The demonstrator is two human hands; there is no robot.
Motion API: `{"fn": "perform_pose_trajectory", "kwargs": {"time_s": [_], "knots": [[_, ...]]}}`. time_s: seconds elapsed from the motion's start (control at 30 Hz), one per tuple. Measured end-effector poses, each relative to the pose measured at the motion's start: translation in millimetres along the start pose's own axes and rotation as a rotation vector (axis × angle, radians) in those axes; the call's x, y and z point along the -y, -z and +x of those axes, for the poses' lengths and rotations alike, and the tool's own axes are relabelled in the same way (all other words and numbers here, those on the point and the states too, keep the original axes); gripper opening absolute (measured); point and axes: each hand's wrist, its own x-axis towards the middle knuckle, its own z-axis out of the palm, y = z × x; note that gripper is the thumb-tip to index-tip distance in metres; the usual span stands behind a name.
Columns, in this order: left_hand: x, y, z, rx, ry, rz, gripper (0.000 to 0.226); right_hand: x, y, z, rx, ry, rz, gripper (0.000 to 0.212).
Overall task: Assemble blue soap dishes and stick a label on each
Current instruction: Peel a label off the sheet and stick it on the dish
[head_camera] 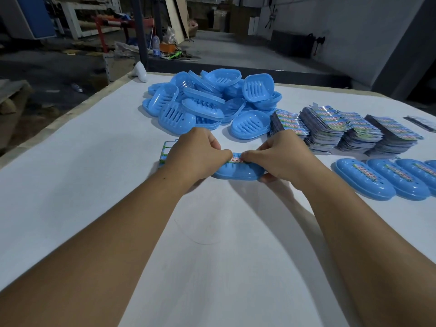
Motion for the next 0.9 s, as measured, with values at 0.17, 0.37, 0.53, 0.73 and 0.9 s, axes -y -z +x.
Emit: {"fn": "perform_pose_trajectory", "kwargs": {"time_s": [0.17, 0.37, 0.53, 0.73, 0.9], "knots": [[-0.2, -0.4, 0.3, -0.008, -0.006, 0.019, 0.027, -1.1, -0.6, 1.0, 0.001, -0.006, 0.016, 0.032], [-1.5, 1.3, 1.2, -0.009, 0.034, -0.146, 0.025, -10.2, 3.2, 6.2, -0.139, 0.187, -0.066, 0.033], [-0.3, 7.5, 7.5, -0.119, -0.024, -0.095, 0.022, -10.2, 1.5, -1.6, 0.167, 0.36, -0.122, 0.068], [3.4, 7.7, 12.4, -0.189, -0.069, -0.034, 0.022, -8.4, -2.7, -14.0, 0.123, 0.344, -0.239, 0.071], [3.5, 7.5, 13.8, -0.218, -0.08, -0.014, 0.02, -20.6, 28.4, -28.5, -0.16, 0.166, -0.549, 0.073]]}}
